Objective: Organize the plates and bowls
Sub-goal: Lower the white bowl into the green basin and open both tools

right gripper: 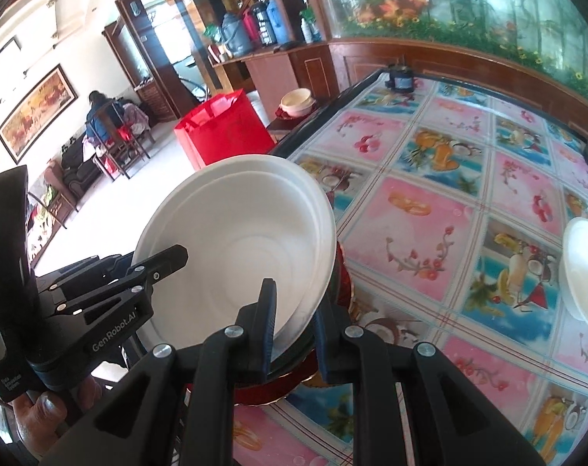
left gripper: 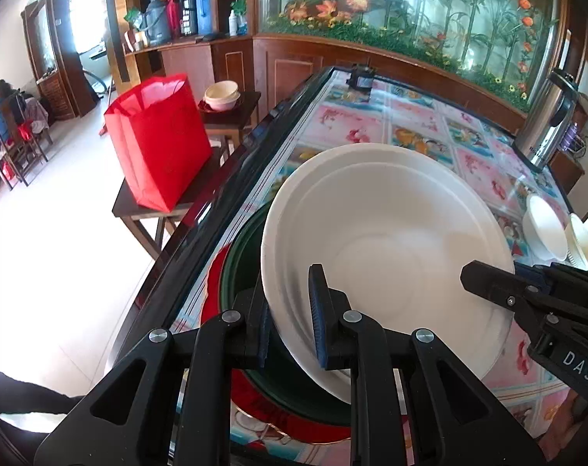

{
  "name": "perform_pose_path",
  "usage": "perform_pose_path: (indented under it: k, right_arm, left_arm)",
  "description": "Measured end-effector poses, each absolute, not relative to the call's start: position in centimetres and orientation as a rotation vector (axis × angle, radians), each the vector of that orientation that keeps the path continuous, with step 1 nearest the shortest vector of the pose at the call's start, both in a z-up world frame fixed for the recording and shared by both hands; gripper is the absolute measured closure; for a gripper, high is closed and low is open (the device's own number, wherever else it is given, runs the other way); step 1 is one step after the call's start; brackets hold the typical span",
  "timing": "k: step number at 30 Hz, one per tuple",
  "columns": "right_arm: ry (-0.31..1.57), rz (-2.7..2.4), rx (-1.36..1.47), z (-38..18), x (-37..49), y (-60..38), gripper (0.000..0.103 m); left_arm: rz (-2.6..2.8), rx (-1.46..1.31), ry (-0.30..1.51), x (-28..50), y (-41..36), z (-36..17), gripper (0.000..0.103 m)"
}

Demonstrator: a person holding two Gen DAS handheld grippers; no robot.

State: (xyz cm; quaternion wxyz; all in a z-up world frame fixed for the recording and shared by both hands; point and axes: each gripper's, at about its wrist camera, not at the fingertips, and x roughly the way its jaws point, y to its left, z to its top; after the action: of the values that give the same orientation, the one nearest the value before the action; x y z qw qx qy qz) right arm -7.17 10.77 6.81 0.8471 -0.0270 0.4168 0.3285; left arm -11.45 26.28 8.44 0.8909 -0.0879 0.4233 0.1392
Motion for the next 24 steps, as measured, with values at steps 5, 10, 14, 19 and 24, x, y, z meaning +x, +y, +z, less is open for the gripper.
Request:
perform_pose_path:
  k: [5, 10, 14, 19, 24]
  right_arm:
    - [0.903, 0.703, -0.073, 6.0, -7.4, 11.7, 0.085]
    - [0.915, 0.699, -0.098, 5.4, -7.7, 12.1, 0.084]
    - [0.918, 0.700, -0.086, 5.3, -7.7, 12.1, 0.084]
    - [0.908, 0.688, -0.098, 5.5, -8.1, 12.2, 0.084]
    - [0.875, 0.664, -0.116, 6.2, -8.4, 12.1, 0.078]
  left_arm:
    - [0.298, -0.200, 0.894, -11.6, 26.9, 7.5, 0.087]
    - [0.308, -0.187, 0.900, -11.9, 26.9, 6.8, 0.087]
    - [0.313, -0.188, 0.895, -11.7, 26.8, 6.5, 0.087]
    - [0.296, -0.207, 0.890, -11.6, 26.8, 6.4, 0.072]
    - [0.282, -0.201, 0.884, -11.5, 26.2, 6.5, 0.058]
